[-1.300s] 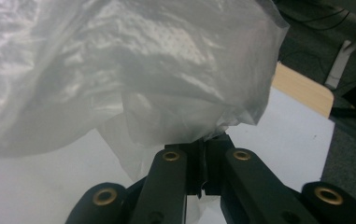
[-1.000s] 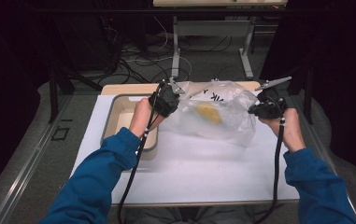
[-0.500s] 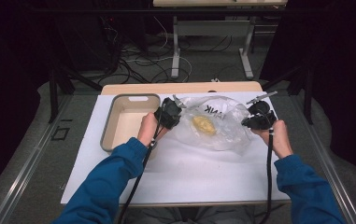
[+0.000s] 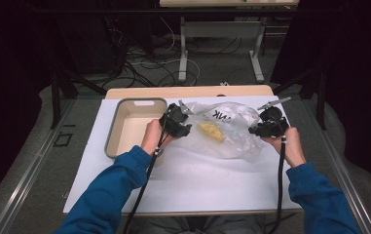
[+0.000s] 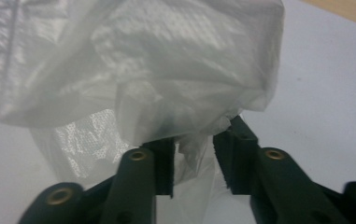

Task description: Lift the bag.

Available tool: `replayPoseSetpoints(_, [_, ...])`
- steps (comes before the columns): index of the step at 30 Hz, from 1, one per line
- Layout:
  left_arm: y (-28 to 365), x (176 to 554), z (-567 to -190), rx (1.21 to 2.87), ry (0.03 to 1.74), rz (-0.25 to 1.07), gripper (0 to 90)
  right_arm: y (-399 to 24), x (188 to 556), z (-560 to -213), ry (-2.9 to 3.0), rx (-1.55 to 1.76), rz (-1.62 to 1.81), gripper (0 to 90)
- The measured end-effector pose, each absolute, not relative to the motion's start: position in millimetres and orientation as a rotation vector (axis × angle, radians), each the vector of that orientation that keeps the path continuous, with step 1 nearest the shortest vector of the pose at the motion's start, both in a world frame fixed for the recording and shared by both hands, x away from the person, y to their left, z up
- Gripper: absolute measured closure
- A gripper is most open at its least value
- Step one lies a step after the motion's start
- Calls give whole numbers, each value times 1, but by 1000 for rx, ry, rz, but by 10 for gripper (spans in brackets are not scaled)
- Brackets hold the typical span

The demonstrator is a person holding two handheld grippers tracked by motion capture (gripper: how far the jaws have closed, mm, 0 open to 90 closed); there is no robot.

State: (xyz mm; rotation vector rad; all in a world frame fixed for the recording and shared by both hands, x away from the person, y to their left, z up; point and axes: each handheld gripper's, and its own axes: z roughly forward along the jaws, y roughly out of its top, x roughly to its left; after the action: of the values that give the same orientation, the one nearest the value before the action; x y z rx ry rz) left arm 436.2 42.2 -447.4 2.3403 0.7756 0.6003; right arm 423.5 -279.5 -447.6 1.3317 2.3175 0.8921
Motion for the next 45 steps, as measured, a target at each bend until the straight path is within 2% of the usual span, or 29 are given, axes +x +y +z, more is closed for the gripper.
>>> replayPoseSetpoints(3, [45,430,-440,2325,750,600,357,-283,419,-441,2303,1306,927,496])
replayPoseSetpoints(8, [55,422,-428,2307,750,577,196,-285,409,-431,2309,1288,956,324])
replayPoseSetpoints(9, [58,421,-426,2304,743,582,172,-285,407,-430,2309,1280,960,261])
replayPoseSetpoints(13, [72,415,-419,2280,768,562,98,-287,399,-425,2314,1246,990,165])
replayPoseSetpoints(20, [100,402,-407,2270,777,553,9,-291,383,-417,2324,1233,1015,88])
replayPoseSetpoints(29, [137,377,-414,2296,804,548,1,-295,359,-420,2350,1175,1038,0])
replayPoseSetpoints(34, [154,361,-426,2300,825,575,1,-298,349,-429,2355,1161,1038,0])
replayPoseSetpoints(38, [163,346,-436,2288,860,547,1,-298,339,-438,2352,1151,1034,0])
replayPoseSetpoints(45, [179,323,-450,2285,853,596,1,-300,319,-457,2351,1141,1040,0])
